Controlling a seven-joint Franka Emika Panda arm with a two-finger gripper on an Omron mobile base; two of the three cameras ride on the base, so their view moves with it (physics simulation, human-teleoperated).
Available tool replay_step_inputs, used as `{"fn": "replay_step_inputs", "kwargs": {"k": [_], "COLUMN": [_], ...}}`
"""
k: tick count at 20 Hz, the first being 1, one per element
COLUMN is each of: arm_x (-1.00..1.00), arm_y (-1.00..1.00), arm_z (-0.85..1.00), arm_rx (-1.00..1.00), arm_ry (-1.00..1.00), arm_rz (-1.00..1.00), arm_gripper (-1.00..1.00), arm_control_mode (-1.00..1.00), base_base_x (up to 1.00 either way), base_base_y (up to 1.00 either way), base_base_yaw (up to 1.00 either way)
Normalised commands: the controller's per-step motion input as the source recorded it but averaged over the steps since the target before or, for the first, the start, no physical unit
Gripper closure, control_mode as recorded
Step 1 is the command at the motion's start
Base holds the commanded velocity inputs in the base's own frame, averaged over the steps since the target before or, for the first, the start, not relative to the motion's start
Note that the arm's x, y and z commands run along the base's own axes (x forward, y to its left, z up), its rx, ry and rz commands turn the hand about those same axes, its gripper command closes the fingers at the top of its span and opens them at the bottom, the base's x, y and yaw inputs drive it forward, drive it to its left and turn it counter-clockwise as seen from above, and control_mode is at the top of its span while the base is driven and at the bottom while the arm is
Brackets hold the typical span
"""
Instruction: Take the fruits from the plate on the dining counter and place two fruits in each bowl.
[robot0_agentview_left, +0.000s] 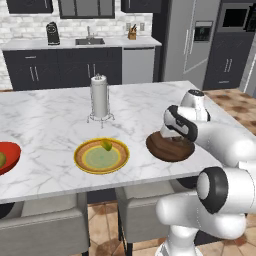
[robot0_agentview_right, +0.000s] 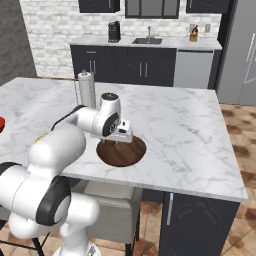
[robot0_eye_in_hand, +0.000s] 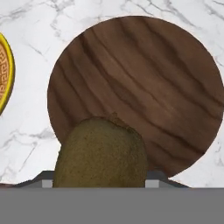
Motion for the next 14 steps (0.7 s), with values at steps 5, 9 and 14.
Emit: {"fn": "replay_step_inputs", "kwargs": {"k": [5,9,14], "arm_x": [0.29,0.38,0.54], "arm_y": [0.00,0.00,0.00], "arm_z": [-0.57,-0.64,-0.25], "arm_rx": [0.00,0.00,-0.01], "arm_ry": [0.00,0.00,0.00], "arm_rz": [0.00,0.00,0.00], "arm_gripper": [1.00,1.00,1.00], "arm_control_mode": [-1.00,-1.00,-1.00], "base_base_x": [0.00,0.00,0.00], "base_base_y": [0.00,0.00,0.00], "base_base_yaw": [0.00,0.00,0.00]}}
